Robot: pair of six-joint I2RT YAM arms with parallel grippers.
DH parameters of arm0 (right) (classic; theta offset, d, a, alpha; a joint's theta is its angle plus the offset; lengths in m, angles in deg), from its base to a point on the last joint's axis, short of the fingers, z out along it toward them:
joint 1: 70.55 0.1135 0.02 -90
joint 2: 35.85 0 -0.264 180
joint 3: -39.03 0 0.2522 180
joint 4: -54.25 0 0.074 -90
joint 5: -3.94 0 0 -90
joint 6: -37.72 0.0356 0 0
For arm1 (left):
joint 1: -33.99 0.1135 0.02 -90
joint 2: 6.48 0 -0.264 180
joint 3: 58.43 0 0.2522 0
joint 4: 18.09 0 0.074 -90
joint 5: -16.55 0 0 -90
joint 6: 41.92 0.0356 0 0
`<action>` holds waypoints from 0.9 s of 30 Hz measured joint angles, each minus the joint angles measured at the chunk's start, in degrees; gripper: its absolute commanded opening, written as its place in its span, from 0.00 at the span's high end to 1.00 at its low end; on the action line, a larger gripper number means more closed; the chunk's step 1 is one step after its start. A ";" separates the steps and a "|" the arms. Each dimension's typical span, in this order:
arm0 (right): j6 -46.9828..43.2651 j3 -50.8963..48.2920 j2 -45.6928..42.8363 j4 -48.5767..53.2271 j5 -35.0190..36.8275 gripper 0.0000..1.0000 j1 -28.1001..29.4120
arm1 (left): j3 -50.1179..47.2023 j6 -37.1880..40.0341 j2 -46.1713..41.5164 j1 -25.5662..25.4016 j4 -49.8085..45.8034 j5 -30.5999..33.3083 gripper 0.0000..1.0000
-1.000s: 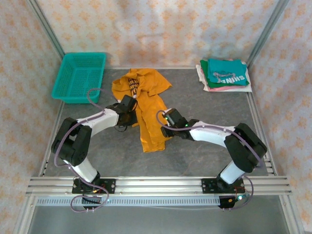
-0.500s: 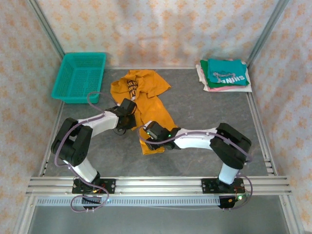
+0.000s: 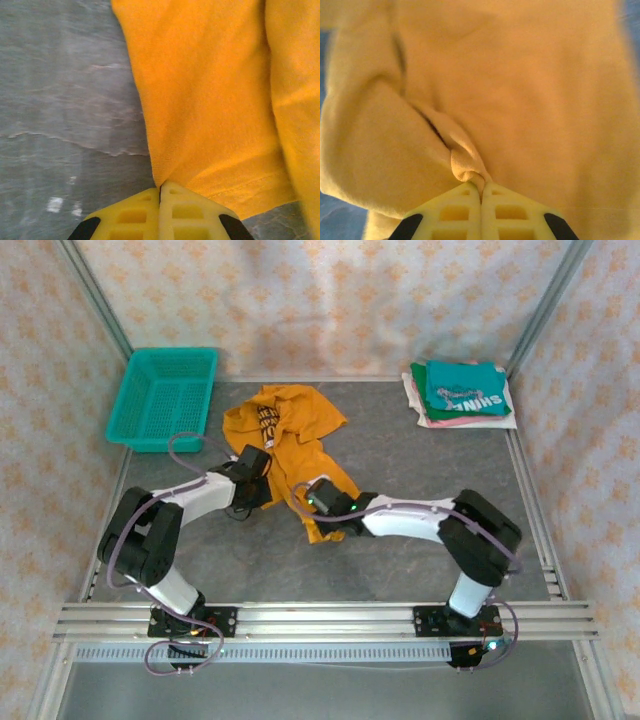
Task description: Fold and stack the t-shirts
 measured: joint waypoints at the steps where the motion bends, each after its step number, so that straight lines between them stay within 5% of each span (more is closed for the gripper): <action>1: 0.02 0.37 -1.90 0.70 -0.17 0.95 -2.21 | -0.48 0.02 -0.74 0.39 -0.13 0.24 1.00; 8: -1.36 2.12 -9.53 2.89 -5.35 0.88 -12.00 | -3.13 0.98 -7.13 4.74 -1.36 2.38 1.00; 12: -2.51 2.01 -9.64 3.34 -11.58 1.00 -13.11 | -3.26 1.55 -8.41 5.99 -2.12 3.15 1.00; 22: -0.98 -2.95 -13.79 3.32 -17.64 0.77 -16.90 | -6.67 2.47 -14.82 12.81 -4.28 2.32 1.00; 27: -1.25 -3.76 -18.53 2.60 -21.75 0.88 -18.86 | -8.02 2.84 -18.69 17.11 -5.03 2.10 1.00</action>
